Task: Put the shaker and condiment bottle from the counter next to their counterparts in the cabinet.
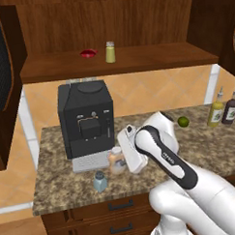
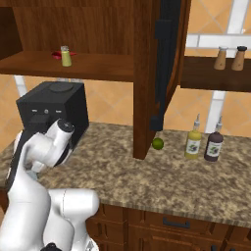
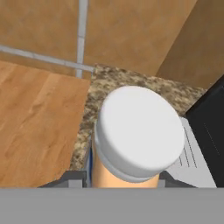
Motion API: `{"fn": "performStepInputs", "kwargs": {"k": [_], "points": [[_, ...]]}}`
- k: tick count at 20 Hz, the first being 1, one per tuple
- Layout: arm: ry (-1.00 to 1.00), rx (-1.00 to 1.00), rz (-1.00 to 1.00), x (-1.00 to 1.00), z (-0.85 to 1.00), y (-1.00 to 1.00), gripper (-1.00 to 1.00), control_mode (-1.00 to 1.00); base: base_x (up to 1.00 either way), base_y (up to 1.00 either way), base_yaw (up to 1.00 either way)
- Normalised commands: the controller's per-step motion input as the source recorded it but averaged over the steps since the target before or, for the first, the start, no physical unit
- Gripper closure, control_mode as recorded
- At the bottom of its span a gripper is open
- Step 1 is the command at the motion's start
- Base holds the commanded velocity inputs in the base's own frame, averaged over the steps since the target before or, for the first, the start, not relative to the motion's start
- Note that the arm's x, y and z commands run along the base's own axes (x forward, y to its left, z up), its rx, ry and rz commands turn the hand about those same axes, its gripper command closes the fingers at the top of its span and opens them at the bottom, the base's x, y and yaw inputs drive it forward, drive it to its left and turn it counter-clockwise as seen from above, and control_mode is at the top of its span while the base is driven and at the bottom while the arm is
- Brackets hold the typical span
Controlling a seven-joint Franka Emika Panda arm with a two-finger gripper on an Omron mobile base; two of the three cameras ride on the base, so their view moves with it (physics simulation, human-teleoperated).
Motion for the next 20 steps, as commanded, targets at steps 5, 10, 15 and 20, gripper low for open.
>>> {"fn": "performStepInputs", "kwargs": {"k": [5, 10, 15, 20], "points": [[-0.07, 0.0, -0.08, -0.45, 0.49, 0.16, 1.0, -1.0, 0.0, 0.0, 0.0], [-0.08, 0.0, -0.16, -0.36, 0.54, 0.13, 1.0, -1.0, 0.0, 0.0, 0.0], [0.0, 0.01, -0.23, -0.13, 0.48, 0.06, 1.0, -1.0, 0.0, 0.0, 0.0], [0.05, 0.08, -0.28, 0.0, 0.59, 0.0, 1.0, -1.0, 0.0, 0.0, 0.0]]}}
